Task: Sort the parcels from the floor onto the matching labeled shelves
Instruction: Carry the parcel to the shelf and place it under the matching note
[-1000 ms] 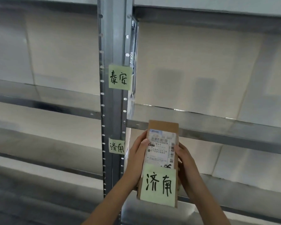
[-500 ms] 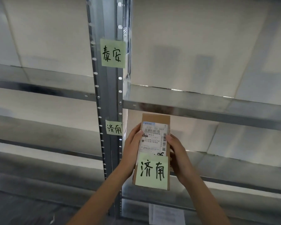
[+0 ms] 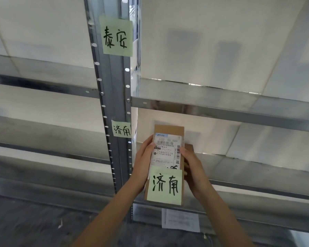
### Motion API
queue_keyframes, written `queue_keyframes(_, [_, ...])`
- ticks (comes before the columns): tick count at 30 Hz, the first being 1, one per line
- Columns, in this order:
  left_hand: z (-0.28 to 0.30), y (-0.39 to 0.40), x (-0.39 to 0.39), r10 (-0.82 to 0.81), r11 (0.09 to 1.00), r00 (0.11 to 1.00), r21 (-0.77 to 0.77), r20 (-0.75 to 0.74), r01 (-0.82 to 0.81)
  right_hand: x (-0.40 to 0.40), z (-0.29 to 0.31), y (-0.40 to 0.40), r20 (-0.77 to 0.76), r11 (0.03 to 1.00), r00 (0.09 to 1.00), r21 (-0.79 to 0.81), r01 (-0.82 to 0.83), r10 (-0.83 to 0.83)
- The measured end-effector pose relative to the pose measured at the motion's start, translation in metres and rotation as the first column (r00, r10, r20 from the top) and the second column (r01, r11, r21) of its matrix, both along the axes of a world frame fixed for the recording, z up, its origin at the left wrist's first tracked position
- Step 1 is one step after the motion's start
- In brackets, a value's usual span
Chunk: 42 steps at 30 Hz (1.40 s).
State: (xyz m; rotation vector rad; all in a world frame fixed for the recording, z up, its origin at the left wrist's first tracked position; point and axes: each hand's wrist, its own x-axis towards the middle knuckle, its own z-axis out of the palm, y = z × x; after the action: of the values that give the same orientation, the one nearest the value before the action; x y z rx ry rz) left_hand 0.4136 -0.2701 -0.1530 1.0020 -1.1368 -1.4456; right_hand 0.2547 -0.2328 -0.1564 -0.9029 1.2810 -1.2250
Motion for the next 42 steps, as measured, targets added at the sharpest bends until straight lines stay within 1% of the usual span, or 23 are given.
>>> queue_keyframes(2, [-0.004, 0.001, 0.0, -0.073, 0.996, 0.997, 0.054, 0.019, 0.071, -0.004, -0.002, 0.001, 0.026, 0.992, 0.992, -0.032, 0.121, -0.121])
queue_keyframes(4, [-0.011, 0.005, 0.0, -0.231, 0.954, 0.973, 0.199, 0.02, 0.223, -0.016, -0.008, 0.001, 0.138, 0.958, 0.951, -0.031, 0.284, -0.277])
queue_keyframes(6, [-0.022, 0.013, 0.001, -0.329, 0.888, 0.941, 0.314, -0.074, 0.335, -0.03, -0.014, 0.001, 0.235, 0.928, 0.902, 0.003, 0.371, -0.362])
queue_keyframes(8, [-0.039, 0.016, 0.0, -0.347, 0.858, 0.926, 0.346, -0.151, 0.379, -0.04, -0.021, 0.002, 0.245, 0.907, 0.877, 0.027, 0.419, -0.413])
queue_keyframes(9, [-0.044, 0.018, -0.002, -0.353, 0.853, 0.92, 0.347, -0.169, 0.391, -0.043, -0.023, 0.003, 0.241, 0.901, 0.871, 0.034, 0.433, -0.428])
queue_keyframes(11, [-0.048, 0.02, -0.009, -0.373, 0.853, 0.918, 0.338, -0.136, 0.397, -0.047, -0.031, 0.005, 0.245, 0.899, 0.867, 0.055, 0.434, -0.433])
queue_keyframes(14, [-0.054, 0.018, -0.018, -0.337, 0.868, 0.935, 0.349, -0.11, 0.353, -0.053, -0.042, 0.008, 0.24, 0.905, 0.872, 0.124, 0.407, -0.426])
queue_keyframes(17, [-0.061, 0.009, -0.022, -0.338, 0.867, 0.937, 0.359, -0.086, 0.346, -0.063, -0.048, 0.009, 0.166, 0.901, 0.891, 0.18, 0.394, -0.423])
queue_keyframes(20, [-0.067, -0.004, -0.025, -0.351, 0.87, 0.936, 0.362, -0.021, 0.335, -0.083, -0.053, 0.013, 0.086, 0.86, 0.873, 0.244, 0.449, -0.48])
queue_keyframes(23, [-0.069, -0.018, -0.033, -0.382, 0.867, 0.923, 0.359, 0.038, 0.344, -0.108, -0.057, 0.019, 0.067, 0.861, 0.881, 0.259, 0.437, -0.468])
queue_keyframes(26, [-0.072, -0.03, -0.045, -0.425, 0.854, 0.903, 0.358, 0.064, 0.377, -0.127, -0.063, 0.025, 0.055, 0.859, 0.892, 0.301, 0.414, -0.449])
queue_keyframes(29, [-0.079, -0.035, -0.059, -0.41, 0.858, 0.909, 0.369, 0.069, 0.359, -0.141, -0.073, 0.029, 0.042, 0.836, 0.883, 0.344, 0.428, -0.468])
queue_keyframes(31, [-0.082, -0.03, -0.076, -0.354, 0.88, 0.932, 0.362, 0.072, 0.306, -0.148, -0.076, 0.031, 0.054, 0.825, 0.865, 0.337, 0.454, -0.499])
queue_keyframes(34, [-0.086, -0.022, -0.11, -0.18, 0.92, 0.982, 0.363, 0.056, 0.148, -0.162, -0.083, 0.03, -0.012, 0.764, 0.816, 0.344, 0.546, -0.578])
queue_keyframes(37, [-0.088, -0.02, -0.146, -0.013, 0.919, 0.999, 0.394, 0.051, -0.008, -0.182, -0.086, 0.026, -0.085, 0.708, 0.779, 0.364, 0.605, -0.622])
queue_keyframes(39, [-0.088, -0.023, -0.168, 0.017, 0.917, 0.997, 0.395, 0.071, -0.044, -0.199, -0.084, 0.023, -0.158, 0.695, 0.757, 0.314, 0.647, -0.634])
queue_keyframes(42, [-0.083, -0.028, -0.195, -0.022, 0.938, 0.996, 0.345, 0.091, -0.01, -0.223, -0.081, 0.019, -0.275, 0.712, 0.733, 0.19, 0.676, -0.623])
